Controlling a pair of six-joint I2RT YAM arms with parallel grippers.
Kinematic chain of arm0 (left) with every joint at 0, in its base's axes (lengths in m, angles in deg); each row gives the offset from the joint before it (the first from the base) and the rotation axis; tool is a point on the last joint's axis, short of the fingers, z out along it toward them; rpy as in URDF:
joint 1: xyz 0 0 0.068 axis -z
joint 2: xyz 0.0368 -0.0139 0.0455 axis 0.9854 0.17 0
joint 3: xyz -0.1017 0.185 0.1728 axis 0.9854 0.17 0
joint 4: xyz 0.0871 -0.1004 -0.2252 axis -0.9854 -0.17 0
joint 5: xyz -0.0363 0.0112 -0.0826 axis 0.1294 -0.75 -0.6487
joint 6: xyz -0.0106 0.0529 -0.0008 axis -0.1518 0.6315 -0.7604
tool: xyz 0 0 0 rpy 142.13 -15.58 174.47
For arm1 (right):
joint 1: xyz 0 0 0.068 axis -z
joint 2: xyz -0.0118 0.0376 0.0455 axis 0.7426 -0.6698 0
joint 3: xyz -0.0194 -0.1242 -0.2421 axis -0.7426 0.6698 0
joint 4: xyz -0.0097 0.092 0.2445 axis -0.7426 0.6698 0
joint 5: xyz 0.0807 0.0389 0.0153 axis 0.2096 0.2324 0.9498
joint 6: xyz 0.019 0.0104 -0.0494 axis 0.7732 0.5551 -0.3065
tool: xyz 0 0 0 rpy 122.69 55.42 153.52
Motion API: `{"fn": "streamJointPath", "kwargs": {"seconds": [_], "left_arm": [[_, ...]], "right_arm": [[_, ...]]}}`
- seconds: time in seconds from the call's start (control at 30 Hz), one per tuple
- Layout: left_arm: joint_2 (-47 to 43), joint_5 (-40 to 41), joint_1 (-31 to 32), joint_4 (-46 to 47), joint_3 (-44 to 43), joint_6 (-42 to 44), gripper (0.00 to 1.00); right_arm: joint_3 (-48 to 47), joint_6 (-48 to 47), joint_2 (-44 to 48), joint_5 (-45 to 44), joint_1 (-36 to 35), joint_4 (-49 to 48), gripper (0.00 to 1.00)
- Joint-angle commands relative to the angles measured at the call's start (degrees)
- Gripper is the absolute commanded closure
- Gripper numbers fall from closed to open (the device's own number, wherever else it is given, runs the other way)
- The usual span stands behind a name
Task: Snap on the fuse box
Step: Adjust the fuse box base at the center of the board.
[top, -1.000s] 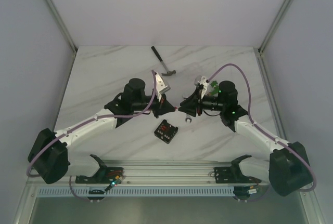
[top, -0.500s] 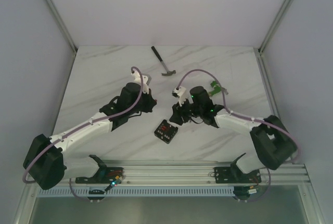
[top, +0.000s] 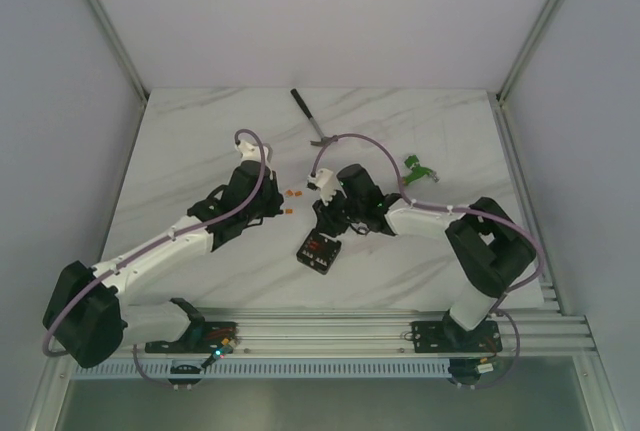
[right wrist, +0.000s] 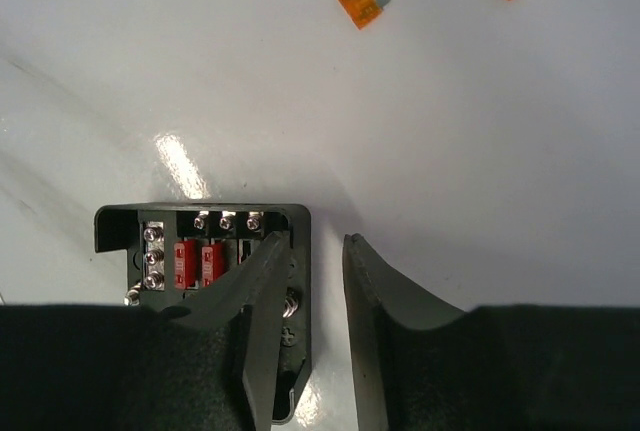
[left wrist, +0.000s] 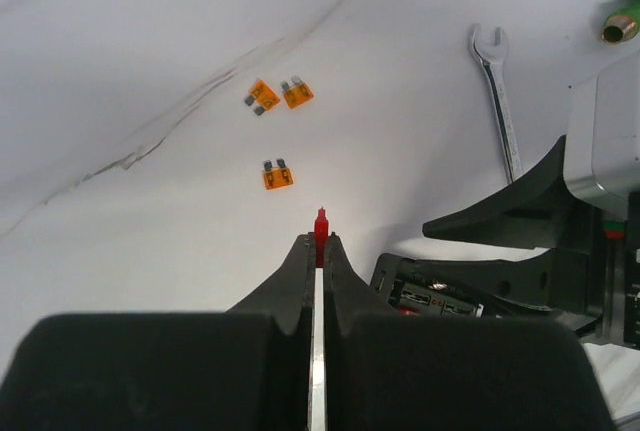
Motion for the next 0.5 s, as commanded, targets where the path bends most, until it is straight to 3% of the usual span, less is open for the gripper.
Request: {"fn": "streamJointPath", "kwargs": {"seconds": [0.0,0.13,0.47], "left_arm": [[-1.5,1.2,-0.4,-1.8,-0.2,-0.9,1.0],[-1.6,0.6,-0.4,-1.9,-0.5,-1.0,1.0],[-1.2,0.0,-0.3,-2.4,-0.8,-0.9,1.0]], "right_arm": [[-2.0,-1.4,-1.5,-2.0,-0.7,-0.1,0.67],[-2.7,-1.5,-2.5,-2.0,-1.2,0.0,0.71],[-3.2,-3.8,-3.5,-0.2,-2.0,0.8,0.7]]}}
